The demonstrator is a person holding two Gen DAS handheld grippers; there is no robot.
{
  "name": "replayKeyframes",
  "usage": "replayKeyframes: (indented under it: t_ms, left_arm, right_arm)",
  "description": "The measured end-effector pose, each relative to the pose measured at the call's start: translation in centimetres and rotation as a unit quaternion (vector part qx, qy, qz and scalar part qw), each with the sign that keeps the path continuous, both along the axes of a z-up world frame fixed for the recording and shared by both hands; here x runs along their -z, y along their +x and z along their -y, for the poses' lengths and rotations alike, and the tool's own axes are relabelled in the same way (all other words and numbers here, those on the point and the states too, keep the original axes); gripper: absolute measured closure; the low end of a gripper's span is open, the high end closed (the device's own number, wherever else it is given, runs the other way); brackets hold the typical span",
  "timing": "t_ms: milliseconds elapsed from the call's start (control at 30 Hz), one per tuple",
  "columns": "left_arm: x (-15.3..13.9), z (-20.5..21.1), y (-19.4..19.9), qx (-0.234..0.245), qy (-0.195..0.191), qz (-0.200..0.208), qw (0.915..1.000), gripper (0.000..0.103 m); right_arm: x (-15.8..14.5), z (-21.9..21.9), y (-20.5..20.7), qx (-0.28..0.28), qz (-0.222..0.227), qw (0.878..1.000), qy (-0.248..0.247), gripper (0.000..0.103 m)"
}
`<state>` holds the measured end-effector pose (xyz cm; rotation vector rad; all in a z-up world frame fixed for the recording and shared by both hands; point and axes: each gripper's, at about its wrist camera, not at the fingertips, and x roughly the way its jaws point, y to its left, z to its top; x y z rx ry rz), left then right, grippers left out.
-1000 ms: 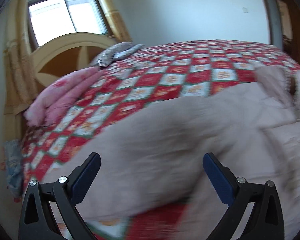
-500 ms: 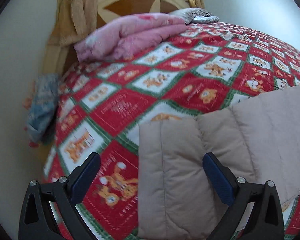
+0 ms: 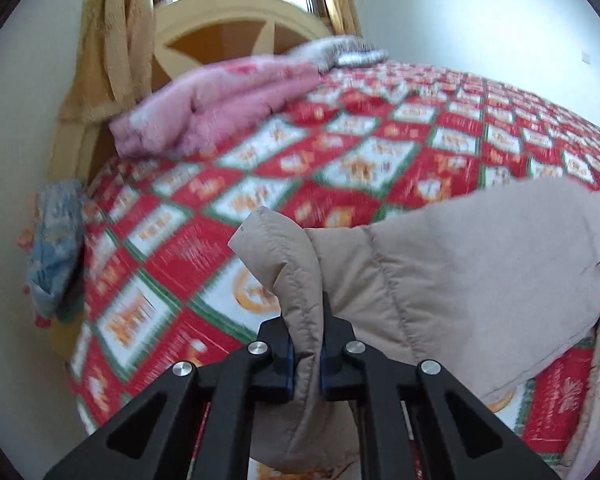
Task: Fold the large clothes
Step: 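Grasp the other jacket sleeve cuff with the left tool, then fold the held sleeve with the left tool across the jacket body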
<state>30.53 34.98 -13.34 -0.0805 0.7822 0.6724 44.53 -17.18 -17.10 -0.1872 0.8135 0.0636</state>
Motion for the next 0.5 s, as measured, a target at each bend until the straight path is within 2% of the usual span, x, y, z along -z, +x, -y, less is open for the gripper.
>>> replayKeyframes:
  t_ms: [100,200,300,400,500]
  left_arm:
    - [-4.1,1.6,-0.3,0.018,0.026,0.035,0.9989,0.095]
    - [-8.8,4.4,0.0,0.054,0.060,0.078,0.9936,0.096]
    - [-12.6,7.5,0.6,0.093,0.069,0.116,0.9865,0.096]
    - [-14.8,10.9,1.8,0.135,0.074,0.133,0.9792,0.096]
    - [-15.9,14.9,3.7,0.177,0.073,0.136,0.9720,0.096]
  right_arm:
    - [-1.2,1.2,-0.4,-0.006,-0.010,1.000,0.016,0.026]
    - [-2.8,2.3,-1.4,-0.003,0.003,1.000,0.031,0.025]
    - [-3.9,3.5,-2.6,0.001,0.015,0.999,0.042,0.025]
    - [-3.7,4.1,-3.4,0.005,0.019,0.999,0.044,0.025]
    - [-3.2,4.8,-4.1,0.010,0.018,0.998,0.054,0.025]
